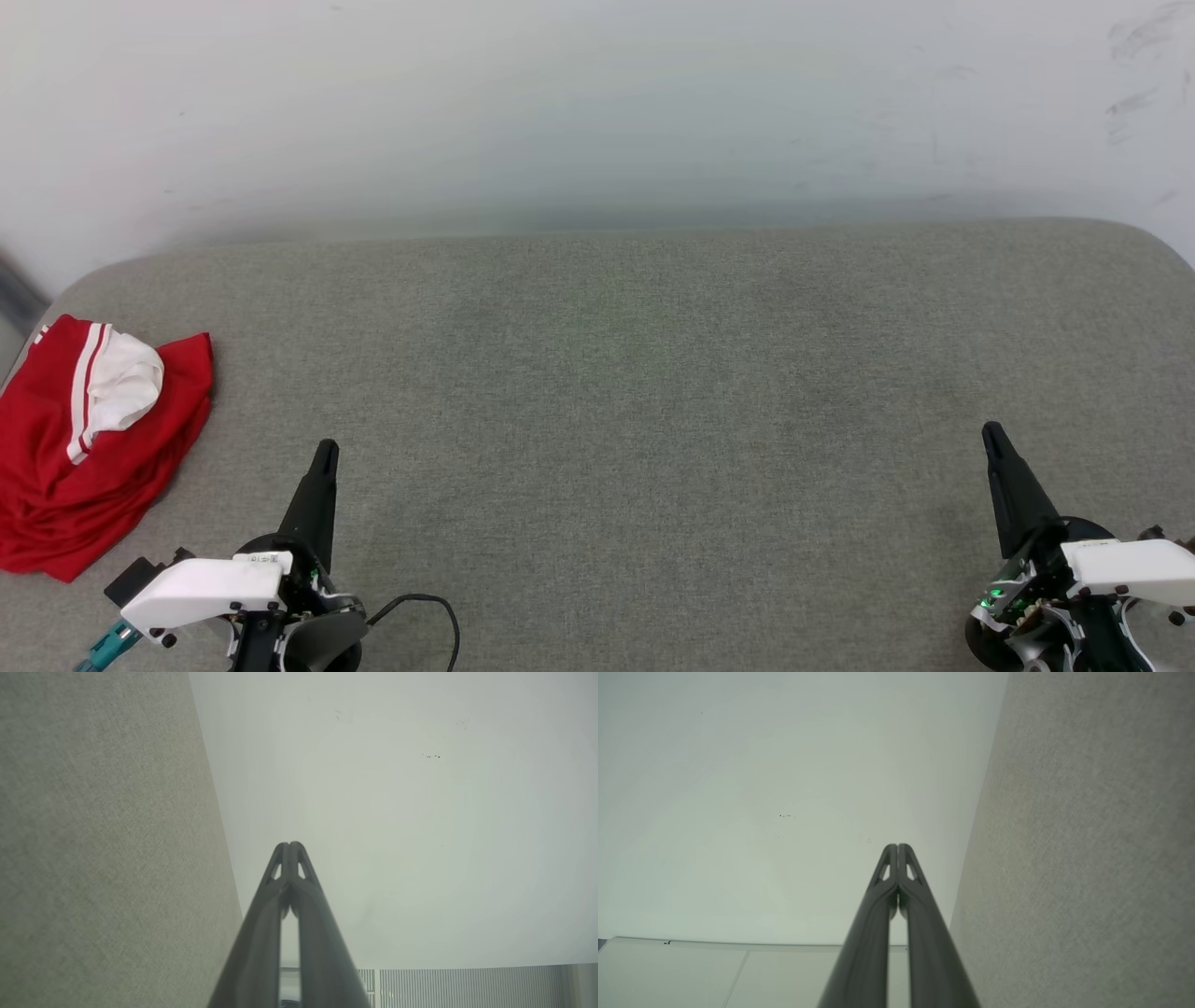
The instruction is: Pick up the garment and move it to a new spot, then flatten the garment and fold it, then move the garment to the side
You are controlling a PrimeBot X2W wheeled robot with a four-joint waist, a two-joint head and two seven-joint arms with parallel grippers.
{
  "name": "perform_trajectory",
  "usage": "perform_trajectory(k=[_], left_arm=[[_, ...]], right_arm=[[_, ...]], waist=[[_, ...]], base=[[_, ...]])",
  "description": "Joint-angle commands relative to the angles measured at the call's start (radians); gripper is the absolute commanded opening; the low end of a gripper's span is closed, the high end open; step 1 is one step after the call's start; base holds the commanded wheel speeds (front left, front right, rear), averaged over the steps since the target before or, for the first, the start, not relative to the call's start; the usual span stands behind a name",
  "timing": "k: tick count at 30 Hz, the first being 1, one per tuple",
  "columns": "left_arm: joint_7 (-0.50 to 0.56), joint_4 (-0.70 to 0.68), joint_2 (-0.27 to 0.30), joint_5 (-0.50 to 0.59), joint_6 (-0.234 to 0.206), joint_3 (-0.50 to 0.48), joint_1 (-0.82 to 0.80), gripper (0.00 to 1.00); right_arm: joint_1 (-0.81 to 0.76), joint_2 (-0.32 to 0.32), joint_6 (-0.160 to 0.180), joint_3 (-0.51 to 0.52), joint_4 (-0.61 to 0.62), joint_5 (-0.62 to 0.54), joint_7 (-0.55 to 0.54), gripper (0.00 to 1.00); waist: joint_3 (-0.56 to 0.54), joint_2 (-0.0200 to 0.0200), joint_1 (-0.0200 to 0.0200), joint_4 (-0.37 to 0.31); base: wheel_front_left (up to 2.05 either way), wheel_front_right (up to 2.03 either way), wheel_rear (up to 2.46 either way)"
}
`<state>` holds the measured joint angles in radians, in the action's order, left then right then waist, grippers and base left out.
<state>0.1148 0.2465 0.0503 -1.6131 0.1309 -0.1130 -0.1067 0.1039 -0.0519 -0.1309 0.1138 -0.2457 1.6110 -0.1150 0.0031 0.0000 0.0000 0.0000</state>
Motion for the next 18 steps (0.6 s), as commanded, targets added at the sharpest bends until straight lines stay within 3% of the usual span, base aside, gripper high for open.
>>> perform_trajectory(k=[1, 18], left_arm=[[0.001, -0.001, 0.000, 0.000, 0.001, -0.002, -0.005, 0.00], [0.001, -0.001, 0.000, 0.000, 0.001, -0.003, -0.005, 0.00]], right_arm=[[0.011, 0.003, 0.000, 0.000, 0.000, 0.004, -0.001, 0.00], [0.011, 0.003, 0.000, 0.000, 0.000, 0.004, -0.001, 0.00]], waist=[[0.000, 0.0000, 0.0000, 0.000], [0.000, 0.0000, 0.0000, 0.000]], base=[[0.00, 0.00, 0.00], [0.00, 0.00, 0.00]])
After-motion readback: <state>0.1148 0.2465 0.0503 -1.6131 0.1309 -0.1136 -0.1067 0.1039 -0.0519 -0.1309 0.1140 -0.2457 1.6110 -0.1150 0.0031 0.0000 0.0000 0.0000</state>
